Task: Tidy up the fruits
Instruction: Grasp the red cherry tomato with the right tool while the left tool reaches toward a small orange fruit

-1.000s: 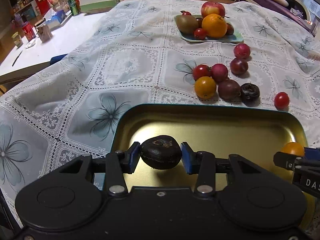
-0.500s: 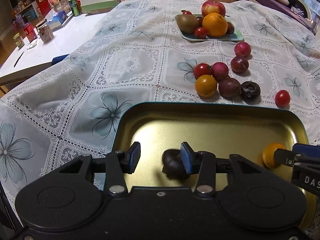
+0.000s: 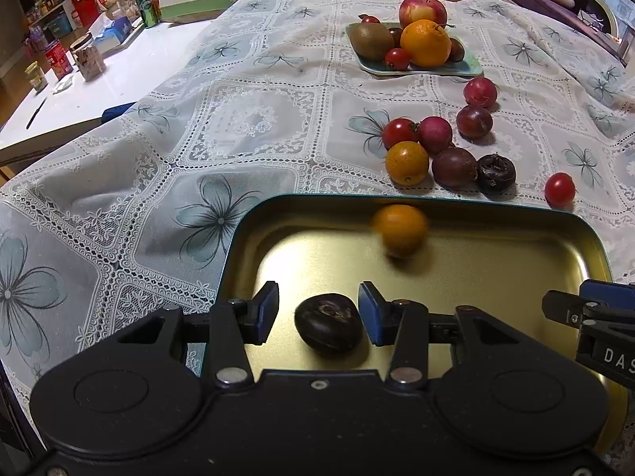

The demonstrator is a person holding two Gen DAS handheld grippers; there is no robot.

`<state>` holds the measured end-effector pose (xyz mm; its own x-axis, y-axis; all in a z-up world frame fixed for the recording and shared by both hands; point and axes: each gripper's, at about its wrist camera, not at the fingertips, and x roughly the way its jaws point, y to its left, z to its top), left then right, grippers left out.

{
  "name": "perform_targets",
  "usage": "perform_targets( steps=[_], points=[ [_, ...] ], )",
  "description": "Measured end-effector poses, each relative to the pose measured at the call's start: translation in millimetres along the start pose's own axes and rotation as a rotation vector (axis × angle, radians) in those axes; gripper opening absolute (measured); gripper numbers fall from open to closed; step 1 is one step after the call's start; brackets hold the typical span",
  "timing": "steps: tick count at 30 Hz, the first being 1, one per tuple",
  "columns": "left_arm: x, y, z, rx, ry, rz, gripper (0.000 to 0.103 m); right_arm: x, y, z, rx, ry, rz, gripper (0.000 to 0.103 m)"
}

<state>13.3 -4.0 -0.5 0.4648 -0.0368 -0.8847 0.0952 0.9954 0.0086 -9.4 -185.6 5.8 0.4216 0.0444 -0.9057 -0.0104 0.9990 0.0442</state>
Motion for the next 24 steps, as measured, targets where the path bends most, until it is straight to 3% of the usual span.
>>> perform_targets(
  steps=[16, 24],
  points=[
    [-1, 11, 11, -0.010, 0.057, -0.057, 0.052, 2, -17, 13, 0.069, 0.061, 0.039, 0.040],
    [-2, 9, 43, 0.011, 0.035, -0.077, 0.052, -6, -43, 48, 0.132, -0.004, -0.005, 0.044]
  ],
)
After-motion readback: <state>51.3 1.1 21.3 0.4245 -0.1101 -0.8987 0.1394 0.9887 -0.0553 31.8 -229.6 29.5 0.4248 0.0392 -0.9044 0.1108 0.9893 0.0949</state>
